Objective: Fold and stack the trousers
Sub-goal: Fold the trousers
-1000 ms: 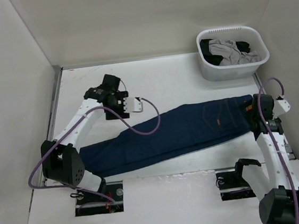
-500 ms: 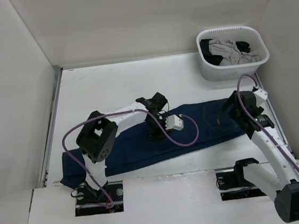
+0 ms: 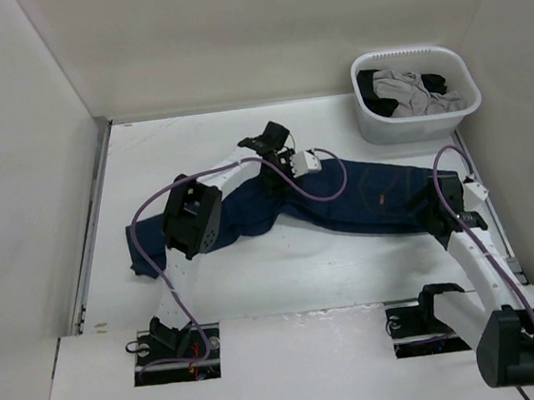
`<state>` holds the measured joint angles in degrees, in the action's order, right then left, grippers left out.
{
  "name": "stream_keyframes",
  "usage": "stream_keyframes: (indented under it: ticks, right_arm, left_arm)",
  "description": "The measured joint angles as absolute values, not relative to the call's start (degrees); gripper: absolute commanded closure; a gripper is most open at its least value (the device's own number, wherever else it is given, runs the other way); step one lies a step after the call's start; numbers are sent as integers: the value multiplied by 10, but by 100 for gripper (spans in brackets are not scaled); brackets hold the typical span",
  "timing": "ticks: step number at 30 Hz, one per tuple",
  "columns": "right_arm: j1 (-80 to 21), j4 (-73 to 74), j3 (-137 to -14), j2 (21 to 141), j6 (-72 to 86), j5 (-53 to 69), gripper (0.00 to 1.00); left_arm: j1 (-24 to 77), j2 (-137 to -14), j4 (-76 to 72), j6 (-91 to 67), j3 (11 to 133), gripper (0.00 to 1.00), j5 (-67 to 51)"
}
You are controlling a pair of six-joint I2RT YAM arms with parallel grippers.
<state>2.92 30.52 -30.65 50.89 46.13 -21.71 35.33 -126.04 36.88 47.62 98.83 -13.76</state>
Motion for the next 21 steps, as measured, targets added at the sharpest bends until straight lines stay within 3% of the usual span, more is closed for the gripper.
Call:
stream_keyframes:
  ticks: [6, 12, 17, 21]
  right_arm:
    - [81, 291, -314, 568, 455, -207, 0]
    - [127, 274, -314, 588, 449, -199, 0]
    - [135, 261, -315, 621, 437, -191, 0]
    - [135, 261, -329, 635, 423, -190, 0]
  left_arm:
    - [318, -1278, 373, 481, 1022, 39, -117]
    - [256, -1175, 416, 511, 948, 35, -106]
    - [109, -1008, 486, 583, 888, 38, -89]
    - [-42, -957, 546, 630, 853, 37, -58]
